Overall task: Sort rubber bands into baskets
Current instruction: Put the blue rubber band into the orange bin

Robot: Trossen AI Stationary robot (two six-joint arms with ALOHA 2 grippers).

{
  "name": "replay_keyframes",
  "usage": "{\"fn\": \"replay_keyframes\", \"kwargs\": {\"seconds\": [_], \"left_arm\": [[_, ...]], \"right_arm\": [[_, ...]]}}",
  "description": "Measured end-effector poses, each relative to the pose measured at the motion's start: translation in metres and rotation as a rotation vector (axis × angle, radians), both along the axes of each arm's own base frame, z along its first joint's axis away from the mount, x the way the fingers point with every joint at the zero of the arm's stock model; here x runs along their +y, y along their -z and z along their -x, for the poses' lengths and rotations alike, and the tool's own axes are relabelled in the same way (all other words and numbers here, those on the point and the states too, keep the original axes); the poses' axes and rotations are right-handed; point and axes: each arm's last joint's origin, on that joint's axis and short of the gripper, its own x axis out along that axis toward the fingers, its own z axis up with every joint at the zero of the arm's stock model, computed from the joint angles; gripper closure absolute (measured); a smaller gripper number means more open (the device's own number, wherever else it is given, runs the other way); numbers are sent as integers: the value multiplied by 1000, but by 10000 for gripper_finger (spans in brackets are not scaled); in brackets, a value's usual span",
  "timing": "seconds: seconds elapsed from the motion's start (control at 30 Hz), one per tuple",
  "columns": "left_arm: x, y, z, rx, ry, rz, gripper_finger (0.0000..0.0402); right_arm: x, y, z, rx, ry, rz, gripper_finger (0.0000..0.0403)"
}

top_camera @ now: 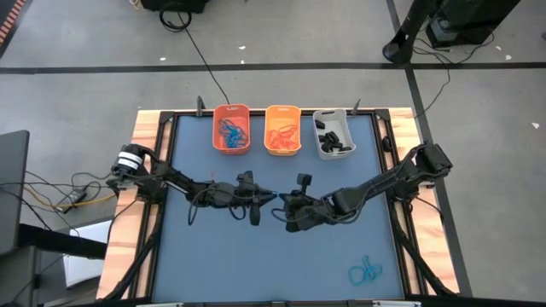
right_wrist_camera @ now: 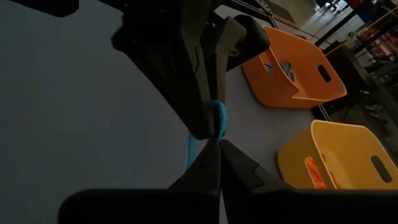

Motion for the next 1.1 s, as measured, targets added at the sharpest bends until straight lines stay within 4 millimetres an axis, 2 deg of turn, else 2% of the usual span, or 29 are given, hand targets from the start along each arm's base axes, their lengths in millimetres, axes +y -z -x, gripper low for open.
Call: {"fn": "replay_keyframes", "kwargs": {"seconds": [0.07, 0.27, 0.47, 0.57, 0.7, 0.9, 1.1], "left_arm": [[0, 0, 0, 0, -1, -1, 389], [14, -9, 2, 29, -35, -42, 393], [44, -32, 14, 112, -98, -86, 397], [62, -43, 26, 179, -152, -115, 396], [88, -55, 44, 258, -237, -145, 396], [122, -65, 65, 324, -363, -184, 396], [163, -53, 79, 426, -420, -160, 396]], "right_arm": [[0, 0, 0, -4, 5, -8, 386], [-1, 4, 4, 13, 58, -56, 338], [-3, 13, 16, 85, 154, -117, 286], [1, 18, 24, 146, 180, -205, 268], [9, 24, 36, 237, 212, -353, 258], [34, 28, 54, 357, 217, -526, 261], [58, 29, 67, 402, 258, -695, 265]]}}
